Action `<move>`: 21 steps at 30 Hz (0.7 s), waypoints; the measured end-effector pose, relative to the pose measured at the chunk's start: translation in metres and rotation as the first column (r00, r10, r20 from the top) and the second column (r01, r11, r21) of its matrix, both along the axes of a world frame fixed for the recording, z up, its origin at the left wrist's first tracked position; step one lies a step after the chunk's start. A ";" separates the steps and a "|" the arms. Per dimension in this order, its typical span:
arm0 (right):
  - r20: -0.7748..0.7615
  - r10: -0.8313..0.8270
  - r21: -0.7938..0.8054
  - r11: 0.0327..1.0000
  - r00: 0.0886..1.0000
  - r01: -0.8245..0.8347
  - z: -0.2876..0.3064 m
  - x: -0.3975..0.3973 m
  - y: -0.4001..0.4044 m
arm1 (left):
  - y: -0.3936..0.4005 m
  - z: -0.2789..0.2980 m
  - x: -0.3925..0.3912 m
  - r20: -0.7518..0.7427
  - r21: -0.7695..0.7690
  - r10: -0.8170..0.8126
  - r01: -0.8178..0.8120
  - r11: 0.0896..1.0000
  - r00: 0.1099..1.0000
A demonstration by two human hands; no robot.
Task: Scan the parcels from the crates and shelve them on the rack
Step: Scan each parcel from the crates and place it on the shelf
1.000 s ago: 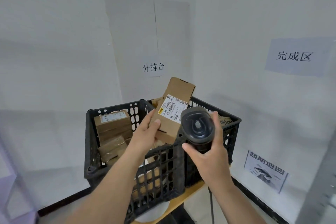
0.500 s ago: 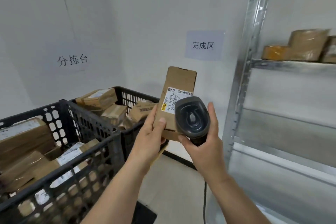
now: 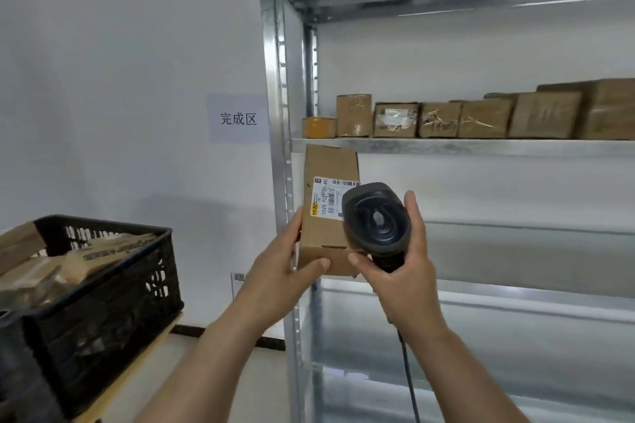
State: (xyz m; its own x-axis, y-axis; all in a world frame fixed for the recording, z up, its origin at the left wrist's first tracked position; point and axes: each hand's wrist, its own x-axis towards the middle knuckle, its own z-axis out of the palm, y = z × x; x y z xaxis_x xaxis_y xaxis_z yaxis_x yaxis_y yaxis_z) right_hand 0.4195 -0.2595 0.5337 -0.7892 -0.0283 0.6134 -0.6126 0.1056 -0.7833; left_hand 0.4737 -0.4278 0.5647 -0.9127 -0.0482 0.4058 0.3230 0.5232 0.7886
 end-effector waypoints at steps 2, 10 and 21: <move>-0.008 -0.034 0.006 0.999 0.999 0.034 0.004 -0.002 0.038 | 0.036 0.000 -0.010 -0.002 0.005 -0.041 0.041 0.999 0.999; -0.035 -0.185 -0.010 0.983 0.982 0.185 0.022 0.003 0.187 | 0.180 0.007 -0.042 -0.052 0.032 -0.197 0.199 0.979 0.979; -0.045 -0.415 -0.067 0.909 0.909 0.412 0.030 0.018 0.331 | 0.330 0.015 -0.074 -0.083 -0.018 -0.423 0.423 0.906 0.902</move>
State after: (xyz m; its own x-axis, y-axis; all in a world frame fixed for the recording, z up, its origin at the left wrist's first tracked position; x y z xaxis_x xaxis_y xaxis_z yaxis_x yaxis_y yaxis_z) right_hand 0.4376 0.0714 0.5634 -0.6868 0.3281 0.6486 -0.5667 0.3171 -0.7605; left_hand 0.3992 -0.0974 0.5798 -0.8103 0.3347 0.4811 0.5781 0.3223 0.7496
